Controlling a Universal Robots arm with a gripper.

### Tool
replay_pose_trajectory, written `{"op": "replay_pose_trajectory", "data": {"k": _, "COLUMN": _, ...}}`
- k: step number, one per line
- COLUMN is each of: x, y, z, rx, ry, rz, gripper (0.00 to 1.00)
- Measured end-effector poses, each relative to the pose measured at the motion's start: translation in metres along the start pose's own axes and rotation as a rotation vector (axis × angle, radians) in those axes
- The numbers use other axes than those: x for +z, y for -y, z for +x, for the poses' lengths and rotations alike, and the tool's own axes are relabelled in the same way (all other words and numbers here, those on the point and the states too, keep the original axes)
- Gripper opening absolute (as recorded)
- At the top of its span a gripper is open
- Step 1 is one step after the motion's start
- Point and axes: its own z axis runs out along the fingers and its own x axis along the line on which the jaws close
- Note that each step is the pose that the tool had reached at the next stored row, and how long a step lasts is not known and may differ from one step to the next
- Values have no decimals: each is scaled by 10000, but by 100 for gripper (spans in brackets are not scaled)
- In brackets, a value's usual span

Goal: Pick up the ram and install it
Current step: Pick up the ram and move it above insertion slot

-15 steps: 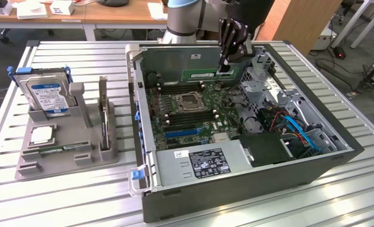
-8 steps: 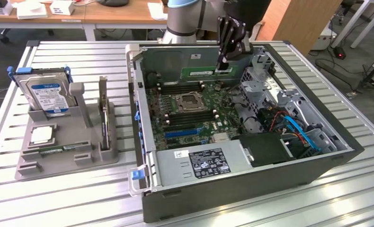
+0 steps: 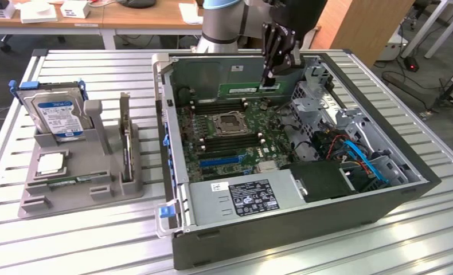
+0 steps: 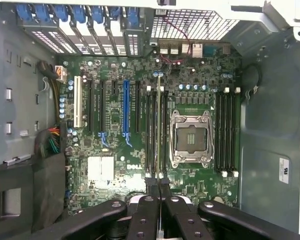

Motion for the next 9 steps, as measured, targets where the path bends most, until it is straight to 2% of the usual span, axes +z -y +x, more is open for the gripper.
{"op": "replay_pose_trajectory", "data": {"k": 9, "x": 113, "y": 5, "z": 5, "rx": 14, "ry": -1, "rz": 0, "gripper": 11}}
